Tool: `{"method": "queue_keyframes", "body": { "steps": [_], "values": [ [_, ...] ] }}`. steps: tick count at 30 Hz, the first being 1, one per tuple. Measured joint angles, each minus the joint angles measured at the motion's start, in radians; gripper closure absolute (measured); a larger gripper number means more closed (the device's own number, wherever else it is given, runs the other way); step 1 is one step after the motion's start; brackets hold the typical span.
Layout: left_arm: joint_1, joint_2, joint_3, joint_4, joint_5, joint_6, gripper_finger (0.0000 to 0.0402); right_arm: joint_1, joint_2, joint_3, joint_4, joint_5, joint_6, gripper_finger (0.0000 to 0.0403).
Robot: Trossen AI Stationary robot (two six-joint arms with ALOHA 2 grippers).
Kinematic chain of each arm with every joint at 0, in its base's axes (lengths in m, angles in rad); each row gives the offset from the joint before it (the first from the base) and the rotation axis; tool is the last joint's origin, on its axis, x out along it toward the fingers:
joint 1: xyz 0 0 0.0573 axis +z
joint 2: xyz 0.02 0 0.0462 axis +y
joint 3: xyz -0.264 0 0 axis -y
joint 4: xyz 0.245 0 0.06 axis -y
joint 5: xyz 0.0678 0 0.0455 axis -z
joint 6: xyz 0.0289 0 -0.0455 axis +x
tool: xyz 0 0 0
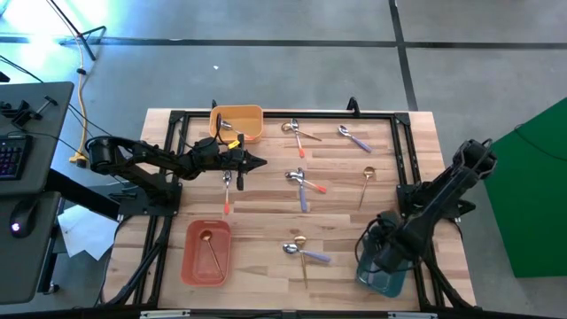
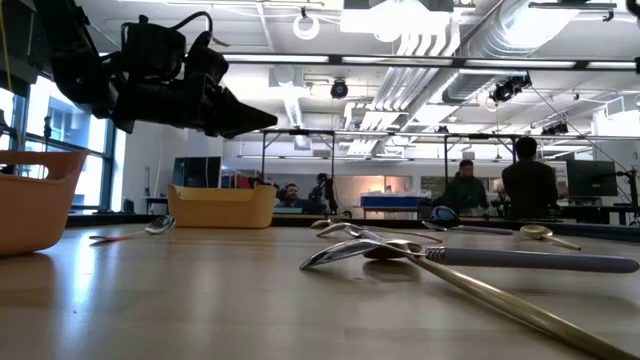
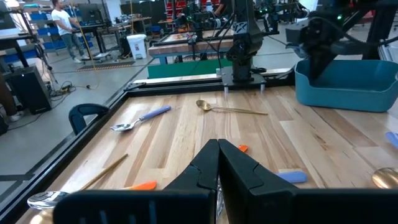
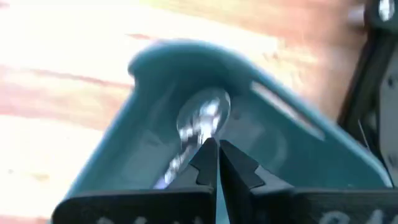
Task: Sort silverware by color (type)
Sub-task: Put the bottom right orange spoon into the yellow bin
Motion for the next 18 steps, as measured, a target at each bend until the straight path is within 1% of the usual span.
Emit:
{"method": "queue_keyframes", "body": {
  "steps": [4,8,15,18],
  "values": [
    [0.000,0.000,0.000,0.000,0.000,0.000,0.0401,-0.021,0.000,-0.060,0.087,0.049,-0.049,0.0403],
    [0.000,0.000,0.000,0.000,0.000,0.000,0.0401,-0.044,0.000,-0.113,0.185,0.111,-0.148,0.0403],
    [0.000,0.000,0.000,0.002,0.000,0.001,0.0401,-0.070,0.000,-0.116,0.314,0.192,-0.469,0.0403],
    [0.000,0.000,0.000,0.002,-0.001,0.001,0.0401,-0.075,0.000,-0.105,0.363,0.209,-0.555,0.0403]
  ]
}}
